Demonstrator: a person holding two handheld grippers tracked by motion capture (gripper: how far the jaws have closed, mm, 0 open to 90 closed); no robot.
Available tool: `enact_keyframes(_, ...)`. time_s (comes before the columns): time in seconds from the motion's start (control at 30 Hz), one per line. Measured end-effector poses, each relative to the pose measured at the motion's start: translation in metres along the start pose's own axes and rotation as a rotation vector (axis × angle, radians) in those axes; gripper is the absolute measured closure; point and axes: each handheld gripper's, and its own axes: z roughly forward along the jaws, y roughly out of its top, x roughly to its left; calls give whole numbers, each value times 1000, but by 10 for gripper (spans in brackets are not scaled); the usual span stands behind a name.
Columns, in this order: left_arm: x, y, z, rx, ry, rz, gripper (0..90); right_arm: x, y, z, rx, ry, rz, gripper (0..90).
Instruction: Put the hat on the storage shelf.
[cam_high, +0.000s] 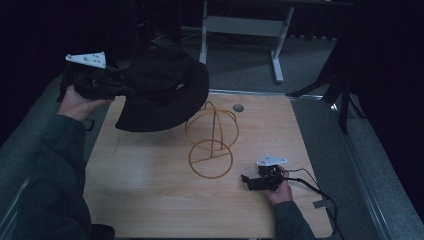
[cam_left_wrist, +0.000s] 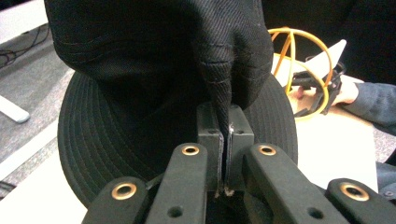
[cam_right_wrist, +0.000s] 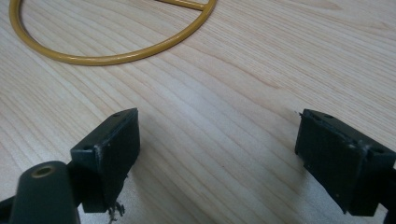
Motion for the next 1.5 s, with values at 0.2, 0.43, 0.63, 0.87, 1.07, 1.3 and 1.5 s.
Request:
enact_keyframes(0.2,-2,3,-3,-18,-20,7,884,0,0,0,0,0,1,138)
enact_keyframes(0.43,-5,7,-5,-27,-39,17,884,0,0,0,0,0,1,138)
enact_keyframes(0.63,-7,10,-6,-42,-54,28,884,0,0,0,1,0,0,138)
enact_keyframes(0.87,-10,17,-7,-56,-65,41,884,0,0,0,1,0,-1,137)
enact_keyframes(1.07,-15,19,-3,-80,-101,49,884,0,0,0,1,0,1,137)
enact_keyframes(1.3,-22,22,6,-72,-135,65,884,0,0,0,2,0,1,137)
enact_keyframes(1.5,-28,28,15,-63,-161,83,884,0,0,0,2,0,0,138)
